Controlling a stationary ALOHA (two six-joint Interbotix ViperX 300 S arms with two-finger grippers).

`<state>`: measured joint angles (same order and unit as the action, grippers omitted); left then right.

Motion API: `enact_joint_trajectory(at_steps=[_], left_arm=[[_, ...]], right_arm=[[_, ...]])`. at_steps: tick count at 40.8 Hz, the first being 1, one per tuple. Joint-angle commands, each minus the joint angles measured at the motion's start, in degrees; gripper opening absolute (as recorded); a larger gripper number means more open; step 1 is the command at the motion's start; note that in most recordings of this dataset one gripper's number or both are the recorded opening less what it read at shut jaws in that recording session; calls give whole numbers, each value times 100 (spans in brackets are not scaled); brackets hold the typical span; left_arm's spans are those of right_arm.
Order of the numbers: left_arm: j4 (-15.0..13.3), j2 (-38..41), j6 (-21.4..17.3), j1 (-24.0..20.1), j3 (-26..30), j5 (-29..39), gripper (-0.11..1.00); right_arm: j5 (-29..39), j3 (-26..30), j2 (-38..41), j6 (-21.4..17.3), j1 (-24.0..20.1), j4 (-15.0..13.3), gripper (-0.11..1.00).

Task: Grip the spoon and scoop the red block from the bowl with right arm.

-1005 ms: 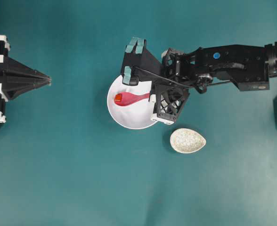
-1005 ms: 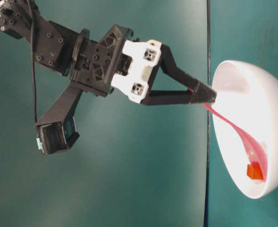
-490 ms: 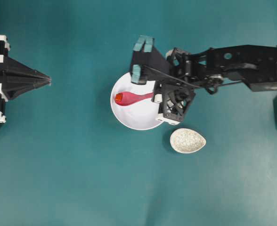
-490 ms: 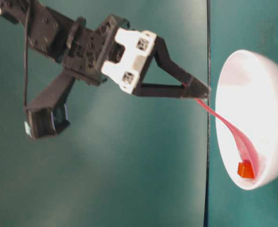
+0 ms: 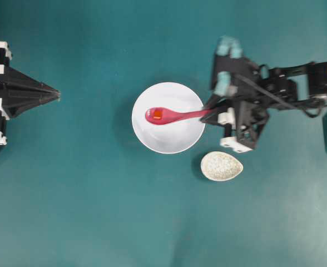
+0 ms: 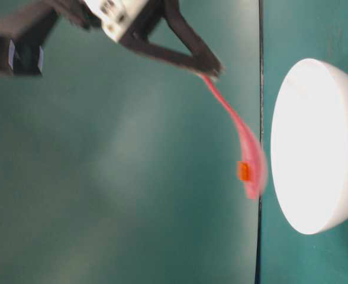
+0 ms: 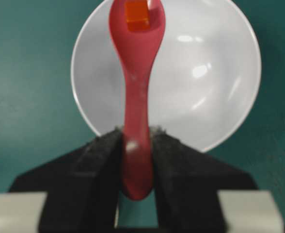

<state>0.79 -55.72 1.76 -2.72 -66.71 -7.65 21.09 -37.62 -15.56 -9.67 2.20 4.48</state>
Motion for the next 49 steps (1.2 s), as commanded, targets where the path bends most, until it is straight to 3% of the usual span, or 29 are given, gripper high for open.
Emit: enact_joint_trajectory(at_steps=[1,19,49], left_arm=[[18,0,44,-9,141,-62,0],[9,-9,70,-9,141,0,0],[9,-9,79,-9,149,18,0]], right_arm=[[-158,-97,-457,-35,-18,18,24],[-88,0,-1230,-35,-26,-26,24],[-70,26,-1257,-35,-26,-35,24]])
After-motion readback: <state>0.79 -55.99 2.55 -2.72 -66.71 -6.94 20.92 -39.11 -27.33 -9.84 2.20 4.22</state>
